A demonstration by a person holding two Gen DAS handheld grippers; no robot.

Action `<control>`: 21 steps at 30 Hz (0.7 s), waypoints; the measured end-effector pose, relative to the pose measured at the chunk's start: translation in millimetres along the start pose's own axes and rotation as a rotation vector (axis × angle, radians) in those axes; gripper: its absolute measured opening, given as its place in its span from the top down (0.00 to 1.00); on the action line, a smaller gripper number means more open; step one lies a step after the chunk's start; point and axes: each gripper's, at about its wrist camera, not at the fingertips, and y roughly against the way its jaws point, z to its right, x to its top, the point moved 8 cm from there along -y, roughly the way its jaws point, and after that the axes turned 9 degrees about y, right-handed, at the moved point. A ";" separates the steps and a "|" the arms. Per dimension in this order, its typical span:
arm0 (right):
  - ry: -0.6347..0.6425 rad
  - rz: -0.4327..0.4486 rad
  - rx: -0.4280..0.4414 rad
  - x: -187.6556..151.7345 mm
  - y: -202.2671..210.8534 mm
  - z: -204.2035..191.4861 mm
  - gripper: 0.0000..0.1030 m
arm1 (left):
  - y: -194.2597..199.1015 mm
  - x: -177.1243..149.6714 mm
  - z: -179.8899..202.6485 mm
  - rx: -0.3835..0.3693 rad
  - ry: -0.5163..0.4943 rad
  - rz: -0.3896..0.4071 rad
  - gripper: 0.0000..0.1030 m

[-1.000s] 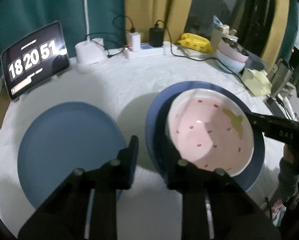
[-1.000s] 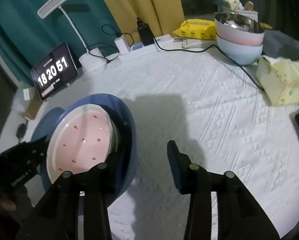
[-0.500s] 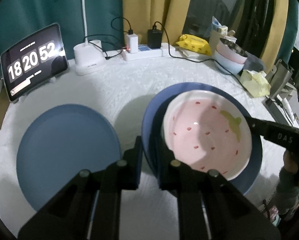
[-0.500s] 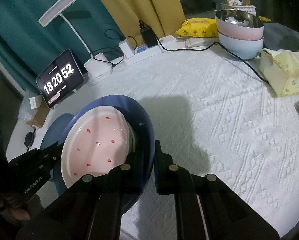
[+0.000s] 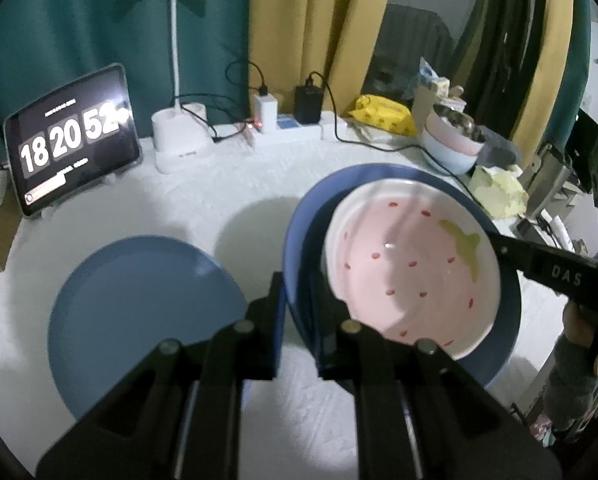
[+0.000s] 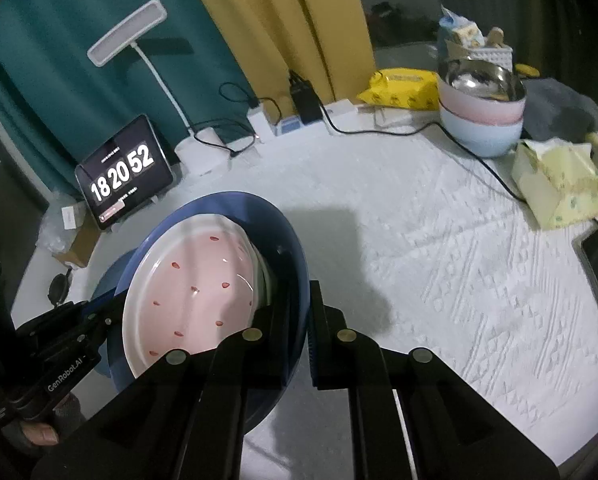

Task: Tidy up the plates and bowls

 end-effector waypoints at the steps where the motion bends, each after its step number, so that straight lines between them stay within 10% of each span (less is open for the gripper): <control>1: 0.004 0.002 0.000 1.8 0.4 -2.2 0.92 | 1.9 1.5 -2.3 -0.002 0.004 0.003 0.90; 21: 0.100 0.001 0.053 38.0 -23.2 -86.7 0.92 | 36.8 18.8 -85.0 0.050 0.094 0.064 0.90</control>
